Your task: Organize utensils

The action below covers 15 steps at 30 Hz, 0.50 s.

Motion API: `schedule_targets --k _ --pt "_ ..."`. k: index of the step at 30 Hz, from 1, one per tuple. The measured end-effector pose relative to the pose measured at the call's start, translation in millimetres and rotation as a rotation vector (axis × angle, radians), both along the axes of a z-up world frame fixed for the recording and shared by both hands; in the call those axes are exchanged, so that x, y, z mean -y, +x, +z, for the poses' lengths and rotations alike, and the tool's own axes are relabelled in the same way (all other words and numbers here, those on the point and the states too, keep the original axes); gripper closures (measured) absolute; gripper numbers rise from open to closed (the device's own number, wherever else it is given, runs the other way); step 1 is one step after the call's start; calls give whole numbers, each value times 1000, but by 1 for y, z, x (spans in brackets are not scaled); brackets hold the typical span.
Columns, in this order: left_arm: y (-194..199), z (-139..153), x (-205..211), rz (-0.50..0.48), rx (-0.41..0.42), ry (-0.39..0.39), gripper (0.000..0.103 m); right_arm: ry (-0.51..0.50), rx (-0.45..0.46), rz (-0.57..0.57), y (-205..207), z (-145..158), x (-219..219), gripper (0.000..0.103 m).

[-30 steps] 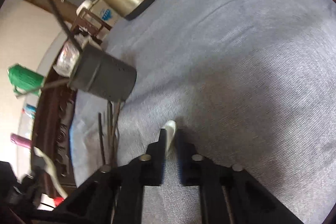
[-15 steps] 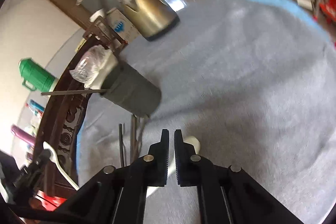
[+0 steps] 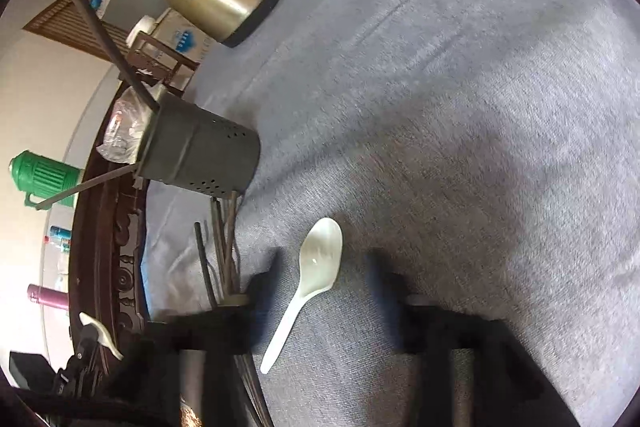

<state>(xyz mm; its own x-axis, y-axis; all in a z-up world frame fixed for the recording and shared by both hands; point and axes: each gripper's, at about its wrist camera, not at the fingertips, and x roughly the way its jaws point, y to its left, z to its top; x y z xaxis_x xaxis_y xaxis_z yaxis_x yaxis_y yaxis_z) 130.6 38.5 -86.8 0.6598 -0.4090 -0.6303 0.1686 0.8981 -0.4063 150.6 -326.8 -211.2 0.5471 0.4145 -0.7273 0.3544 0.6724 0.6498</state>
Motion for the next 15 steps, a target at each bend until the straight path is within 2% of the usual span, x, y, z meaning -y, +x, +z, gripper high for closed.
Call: schedule_targets --k 4,6,8,10,11,13,15 --pt "1 -3 -6 -3 6 5 102 -89 -17 18 11 7 -18 37" --pt "1 -4 -10 2 6 4 102 -179 -40 34 20 12 -31 38" --pt "2 -5 -15 8 5 2 102 -281 -71 44 29 15 -44 47" --pt "1 -5 -20 18 8 4 102 -433 -116 58 40 18 -62 67" --pt "1 -4 -23 23 10 5 102 -501 -129 63 44 19 -69 67" --pt "1 -3 -30 33 14 8 102 -594 -138 62 47 19 -79 87" --pt "0 -2 -36 46 19 13 102 -670 -125 79 47 19 -87 92"
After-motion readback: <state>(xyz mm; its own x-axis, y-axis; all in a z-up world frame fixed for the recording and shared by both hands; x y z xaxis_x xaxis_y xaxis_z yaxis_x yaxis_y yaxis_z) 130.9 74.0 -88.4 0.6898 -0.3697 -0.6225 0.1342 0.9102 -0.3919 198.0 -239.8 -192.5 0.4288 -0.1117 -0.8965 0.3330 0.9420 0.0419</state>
